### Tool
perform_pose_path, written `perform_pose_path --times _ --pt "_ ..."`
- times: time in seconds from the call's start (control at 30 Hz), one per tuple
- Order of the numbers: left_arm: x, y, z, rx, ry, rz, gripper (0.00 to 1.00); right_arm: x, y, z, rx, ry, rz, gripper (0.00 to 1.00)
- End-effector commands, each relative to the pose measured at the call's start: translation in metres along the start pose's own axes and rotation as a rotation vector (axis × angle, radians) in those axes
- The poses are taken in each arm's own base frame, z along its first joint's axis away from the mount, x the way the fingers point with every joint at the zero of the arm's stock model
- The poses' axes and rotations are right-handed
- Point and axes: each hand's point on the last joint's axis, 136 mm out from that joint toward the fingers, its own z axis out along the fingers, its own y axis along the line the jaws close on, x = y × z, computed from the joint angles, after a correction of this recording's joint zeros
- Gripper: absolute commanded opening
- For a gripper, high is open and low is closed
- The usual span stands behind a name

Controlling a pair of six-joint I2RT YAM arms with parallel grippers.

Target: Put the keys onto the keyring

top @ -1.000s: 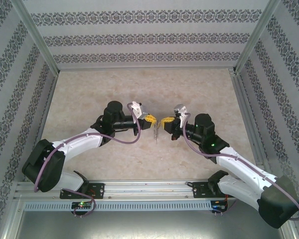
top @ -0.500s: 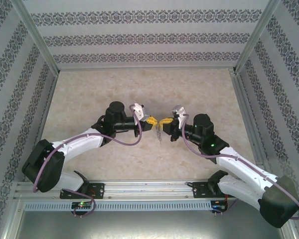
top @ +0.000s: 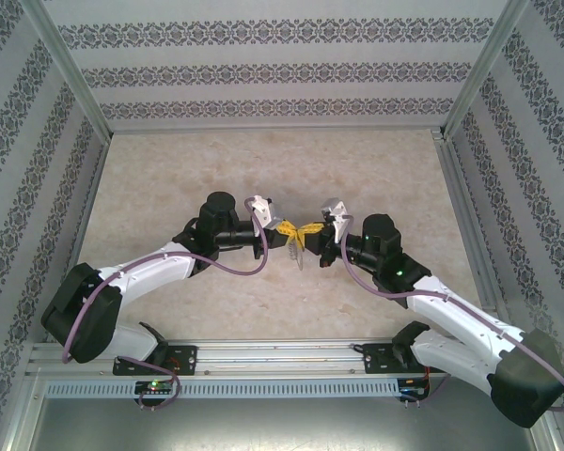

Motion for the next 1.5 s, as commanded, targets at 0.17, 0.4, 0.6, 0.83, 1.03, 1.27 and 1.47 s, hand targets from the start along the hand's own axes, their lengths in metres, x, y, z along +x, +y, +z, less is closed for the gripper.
perform_pose_path --times 0.17,0.4,0.6,0.83,1.03,1.27,1.47 --pt "-0.031 -0.01 -0.005 0.009 -0.052 0.099 0.0 -0.006 -0.005 0.008 0.027 0.006 -0.036 0.0" --pt "-0.039 -0.013 -0.011 -0.002 -0.074 0.12 0.0 0.002 -0.018 0.006 0.069 0.022 -0.02 0.0" --pt "-0.038 -0.014 -0.012 -0.006 -0.076 0.127 0.0 0.005 -0.029 0.003 0.099 0.025 0.0 0.0" --pt "-0.035 -0.012 -0.012 -0.016 -0.076 0.132 0.0 0.003 -0.032 -0.001 0.104 0.019 0.01 0.0" --pt "-0.039 -0.011 -0.013 -0.031 -0.1 0.137 0.0 0.004 -0.023 0.0 0.039 0.024 0.023 0.0" --pt "-0.046 -0.006 -0.014 -0.06 -0.155 0.141 0.0 0.008 -0.016 0.003 -0.018 0.047 0.04 0.0" --pt "-0.052 -0.002 -0.015 -0.086 -0.216 0.13 0.0 0.012 -0.022 0.005 -0.008 0.058 0.064 0.18"
